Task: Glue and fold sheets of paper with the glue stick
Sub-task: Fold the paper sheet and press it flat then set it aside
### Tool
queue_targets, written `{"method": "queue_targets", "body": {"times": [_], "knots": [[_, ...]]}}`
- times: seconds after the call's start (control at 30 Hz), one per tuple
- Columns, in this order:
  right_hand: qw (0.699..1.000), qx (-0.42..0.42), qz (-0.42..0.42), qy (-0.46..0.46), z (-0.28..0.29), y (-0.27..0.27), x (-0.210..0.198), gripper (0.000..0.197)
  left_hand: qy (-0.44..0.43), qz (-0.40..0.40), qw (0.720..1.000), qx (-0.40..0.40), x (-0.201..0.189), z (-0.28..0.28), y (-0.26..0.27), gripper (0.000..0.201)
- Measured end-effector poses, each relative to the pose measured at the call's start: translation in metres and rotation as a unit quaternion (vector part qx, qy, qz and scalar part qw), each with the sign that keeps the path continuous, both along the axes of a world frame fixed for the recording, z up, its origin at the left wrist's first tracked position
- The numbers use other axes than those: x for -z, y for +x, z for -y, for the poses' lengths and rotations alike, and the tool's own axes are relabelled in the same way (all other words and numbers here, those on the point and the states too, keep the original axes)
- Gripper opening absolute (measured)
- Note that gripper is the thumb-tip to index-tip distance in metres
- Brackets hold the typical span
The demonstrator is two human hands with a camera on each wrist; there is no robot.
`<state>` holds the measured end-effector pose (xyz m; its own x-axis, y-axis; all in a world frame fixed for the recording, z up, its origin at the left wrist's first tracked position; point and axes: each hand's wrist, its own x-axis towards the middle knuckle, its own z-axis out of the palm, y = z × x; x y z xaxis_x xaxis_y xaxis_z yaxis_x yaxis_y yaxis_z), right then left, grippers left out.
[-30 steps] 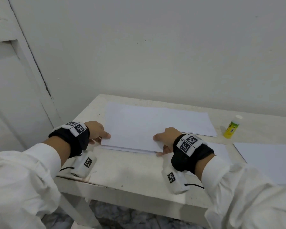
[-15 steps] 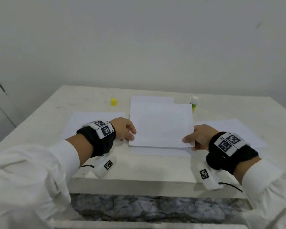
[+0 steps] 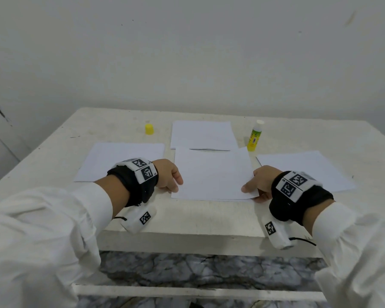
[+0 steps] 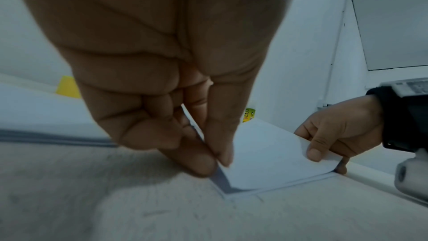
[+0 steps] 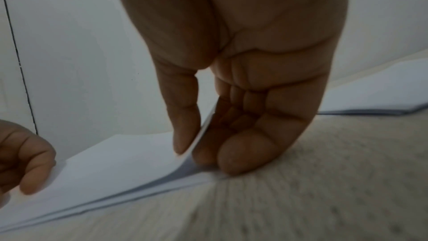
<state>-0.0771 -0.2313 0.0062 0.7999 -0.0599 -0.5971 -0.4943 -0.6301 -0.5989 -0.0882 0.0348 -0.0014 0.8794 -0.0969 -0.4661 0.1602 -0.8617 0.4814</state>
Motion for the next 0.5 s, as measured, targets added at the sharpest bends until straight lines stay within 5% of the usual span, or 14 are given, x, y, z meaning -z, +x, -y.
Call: {"method": "queue_targets", "body": {"times": [0.5], "knots": [[0.999,-0.017,0.005,-0.030,-0.0012,0.0053,0.0055,0.029,0.000,-0.006,1.000,-0.016,0.0001,-0.0001,-0.0034,0.017]]}}
